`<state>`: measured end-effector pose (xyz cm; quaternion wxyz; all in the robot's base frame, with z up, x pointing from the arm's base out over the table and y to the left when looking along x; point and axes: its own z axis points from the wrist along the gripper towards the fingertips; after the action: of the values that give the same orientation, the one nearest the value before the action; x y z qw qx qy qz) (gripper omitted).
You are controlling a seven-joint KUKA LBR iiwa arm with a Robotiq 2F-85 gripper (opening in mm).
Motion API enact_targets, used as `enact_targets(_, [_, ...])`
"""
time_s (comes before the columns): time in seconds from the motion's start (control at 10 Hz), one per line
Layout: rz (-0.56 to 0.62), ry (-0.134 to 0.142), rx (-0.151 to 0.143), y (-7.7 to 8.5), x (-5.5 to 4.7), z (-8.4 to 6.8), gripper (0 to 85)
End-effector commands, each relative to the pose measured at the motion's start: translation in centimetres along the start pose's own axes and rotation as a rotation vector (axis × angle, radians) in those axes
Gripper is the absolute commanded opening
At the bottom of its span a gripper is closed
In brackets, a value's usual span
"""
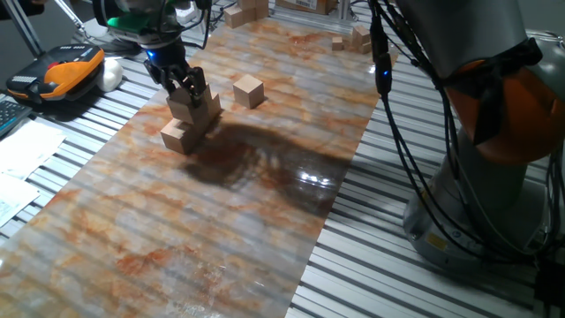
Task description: Stack the blocks into a pyramid shape
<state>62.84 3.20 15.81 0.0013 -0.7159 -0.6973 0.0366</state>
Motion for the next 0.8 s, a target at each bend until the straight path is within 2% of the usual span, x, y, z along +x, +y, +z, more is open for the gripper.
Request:
enact_targets(0.0, [-0.004, -0.004, 0.003, 0.2, 0.0, 0.2, 0.0])
enact_targets(0.3, [-0.005, -0.012, 0.011, 0.9, 0.1, 0.5, 0.0])
enact_targets(0.7, [-0.026, -0.022, 0.014, 2.1, -0.7, 1.1, 0.0])
